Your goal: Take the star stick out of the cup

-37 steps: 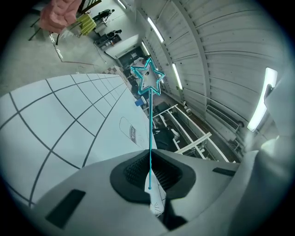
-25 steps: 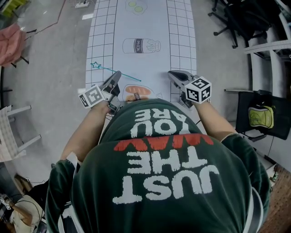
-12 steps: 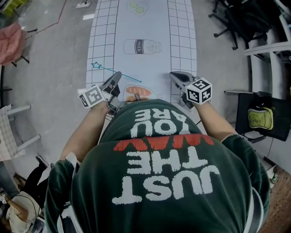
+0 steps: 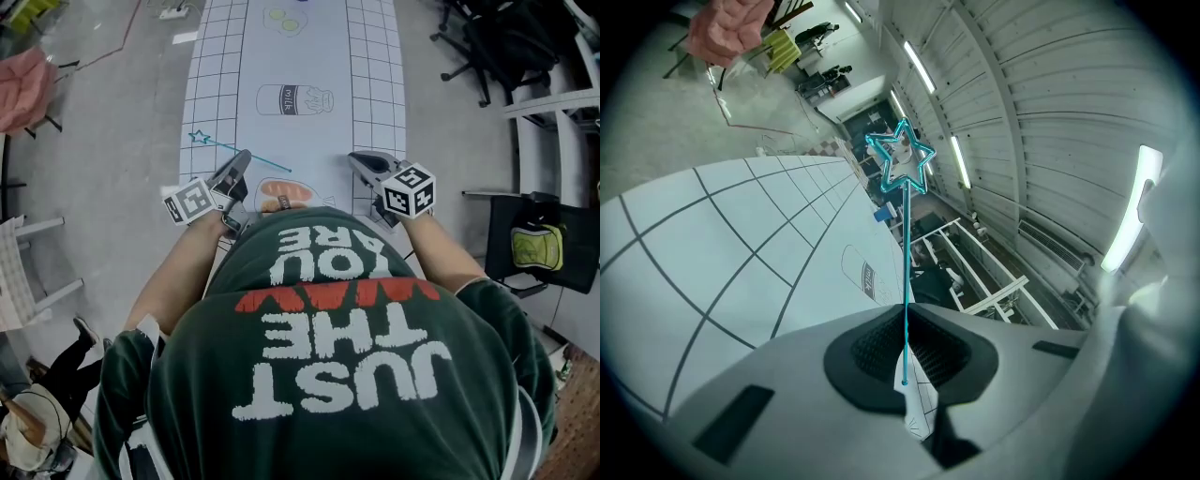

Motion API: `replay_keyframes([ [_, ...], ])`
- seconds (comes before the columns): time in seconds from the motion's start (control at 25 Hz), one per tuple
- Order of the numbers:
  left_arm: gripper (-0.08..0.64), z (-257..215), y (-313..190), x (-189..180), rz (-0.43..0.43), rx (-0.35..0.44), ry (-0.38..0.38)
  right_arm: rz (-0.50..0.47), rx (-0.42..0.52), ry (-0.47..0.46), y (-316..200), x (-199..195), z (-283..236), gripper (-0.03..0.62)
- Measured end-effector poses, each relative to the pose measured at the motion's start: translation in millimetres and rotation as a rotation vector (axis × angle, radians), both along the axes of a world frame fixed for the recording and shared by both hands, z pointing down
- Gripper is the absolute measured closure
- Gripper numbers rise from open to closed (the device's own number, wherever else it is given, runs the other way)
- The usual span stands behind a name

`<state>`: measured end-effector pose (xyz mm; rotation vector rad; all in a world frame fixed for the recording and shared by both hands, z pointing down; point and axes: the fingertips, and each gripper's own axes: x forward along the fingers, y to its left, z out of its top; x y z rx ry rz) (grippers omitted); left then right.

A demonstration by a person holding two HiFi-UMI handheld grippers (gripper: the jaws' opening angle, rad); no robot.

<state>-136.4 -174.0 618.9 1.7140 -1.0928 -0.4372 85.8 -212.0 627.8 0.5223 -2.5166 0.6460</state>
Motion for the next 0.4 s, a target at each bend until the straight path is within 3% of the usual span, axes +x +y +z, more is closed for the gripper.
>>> replay_keyframes([
  [0.4, 0.541, 1.4, 2.0, 1.6, 0.000, 0.003, 0.005, -0.005, 0.001, 0.004, 2.1, 1.5, 1.4, 0.560],
])
